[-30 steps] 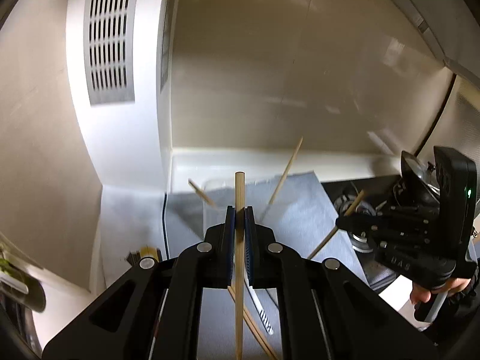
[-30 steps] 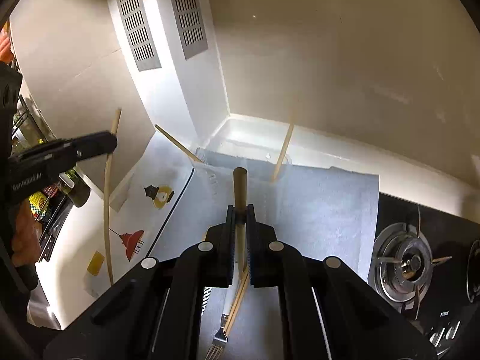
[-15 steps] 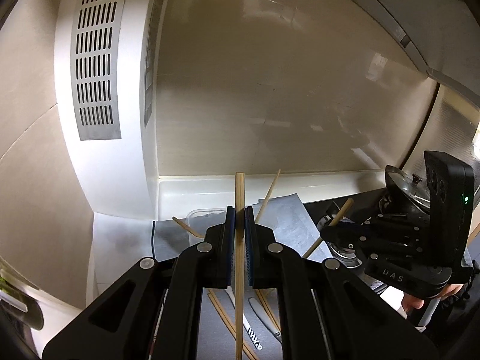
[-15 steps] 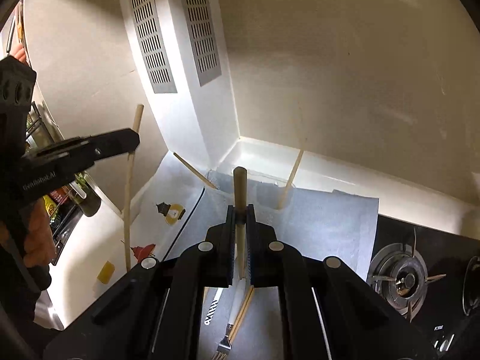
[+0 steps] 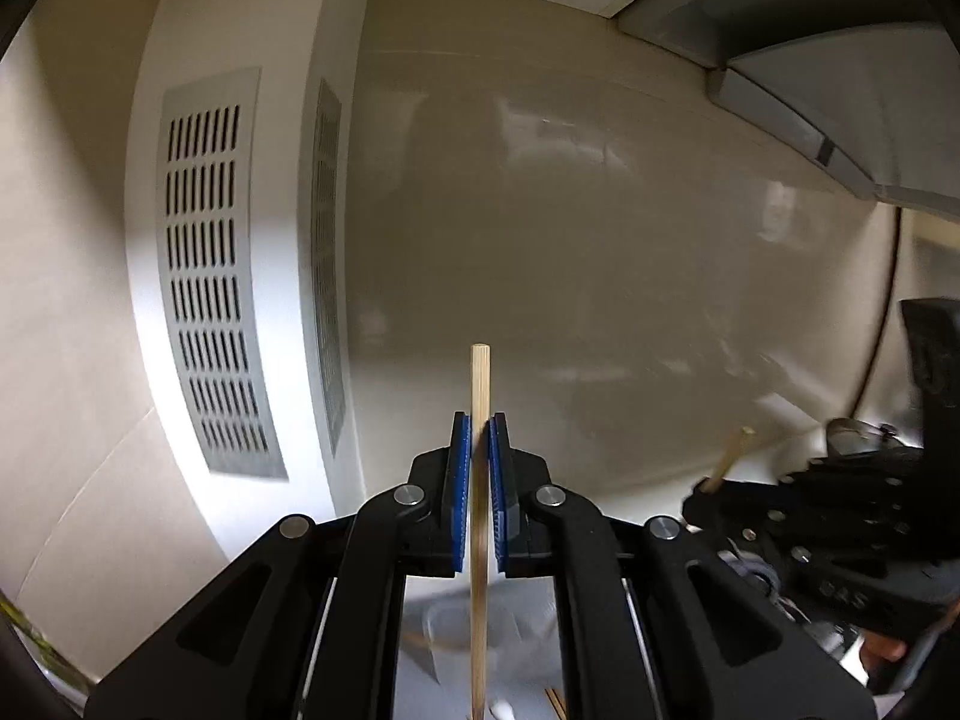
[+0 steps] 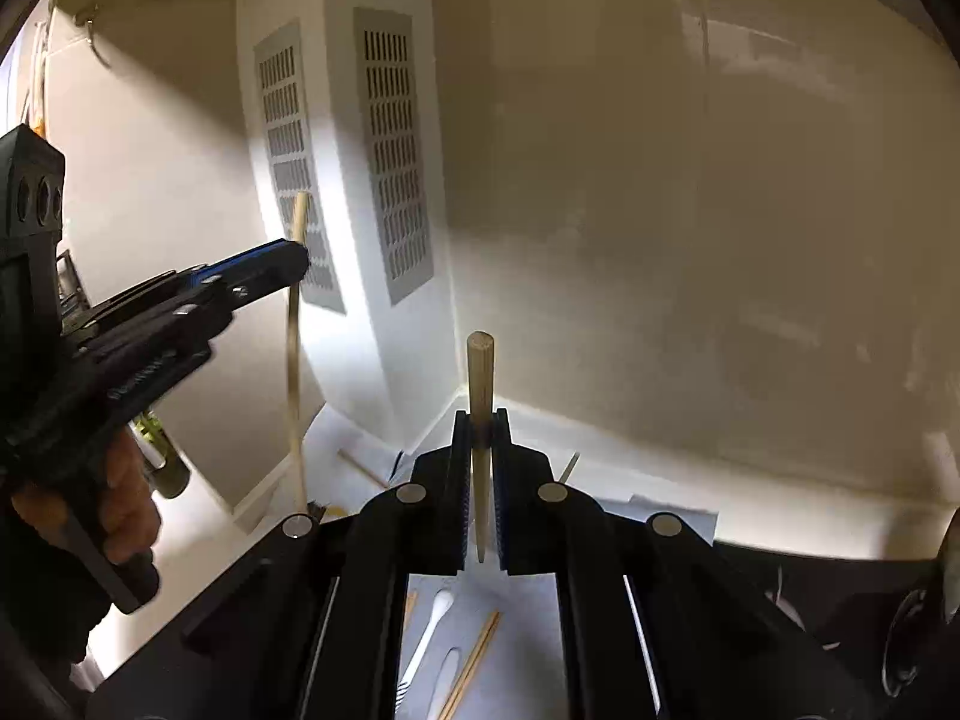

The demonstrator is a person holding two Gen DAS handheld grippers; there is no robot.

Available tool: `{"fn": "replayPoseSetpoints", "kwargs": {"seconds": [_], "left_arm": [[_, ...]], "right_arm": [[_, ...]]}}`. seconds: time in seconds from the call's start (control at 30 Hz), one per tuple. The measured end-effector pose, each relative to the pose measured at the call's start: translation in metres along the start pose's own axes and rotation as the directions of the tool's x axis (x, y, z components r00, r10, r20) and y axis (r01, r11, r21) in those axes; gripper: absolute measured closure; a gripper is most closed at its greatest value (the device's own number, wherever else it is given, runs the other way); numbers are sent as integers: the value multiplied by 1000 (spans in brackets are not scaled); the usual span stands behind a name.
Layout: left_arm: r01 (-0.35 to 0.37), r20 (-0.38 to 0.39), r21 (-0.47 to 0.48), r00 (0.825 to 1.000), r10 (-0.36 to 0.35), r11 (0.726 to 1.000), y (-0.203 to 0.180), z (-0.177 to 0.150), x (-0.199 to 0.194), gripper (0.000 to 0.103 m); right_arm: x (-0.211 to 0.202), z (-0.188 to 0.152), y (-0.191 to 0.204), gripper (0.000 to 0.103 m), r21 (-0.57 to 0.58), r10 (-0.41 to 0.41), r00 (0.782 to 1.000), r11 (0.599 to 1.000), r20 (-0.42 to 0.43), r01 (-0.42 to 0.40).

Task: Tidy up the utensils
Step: 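Carry the held chopsticks with both tools toward the clear holder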

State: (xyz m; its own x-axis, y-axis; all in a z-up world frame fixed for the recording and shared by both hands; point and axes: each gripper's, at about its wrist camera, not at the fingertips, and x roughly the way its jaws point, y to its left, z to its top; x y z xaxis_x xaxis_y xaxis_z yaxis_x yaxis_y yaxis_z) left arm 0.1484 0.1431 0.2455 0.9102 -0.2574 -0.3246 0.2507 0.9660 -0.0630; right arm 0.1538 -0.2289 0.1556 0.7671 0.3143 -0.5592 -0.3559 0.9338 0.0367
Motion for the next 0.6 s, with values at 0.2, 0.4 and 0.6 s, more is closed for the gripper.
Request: {"fn": "replayPoseSetpoints", "kwargs": {"seconds": [0.2, 0.4, 0.6], "left_arm": [[-18, 59, -49, 998, 21, 999, 2, 3, 36, 97], [-43, 74, -76, 996, 48, 996, 7, -2, 69, 97], [-67, 56, -61, 996, 71, 996, 10, -23, 92, 97]], "right_arm": [[20, 8, -7, 96, 6, -15, 1000, 1000, 7, 15], [42, 7, -19, 96, 23, -26, 1000, 999, -2, 26], [59, -6, -24, 96, 26, -22, 1000, 999, -22, 23]]}}
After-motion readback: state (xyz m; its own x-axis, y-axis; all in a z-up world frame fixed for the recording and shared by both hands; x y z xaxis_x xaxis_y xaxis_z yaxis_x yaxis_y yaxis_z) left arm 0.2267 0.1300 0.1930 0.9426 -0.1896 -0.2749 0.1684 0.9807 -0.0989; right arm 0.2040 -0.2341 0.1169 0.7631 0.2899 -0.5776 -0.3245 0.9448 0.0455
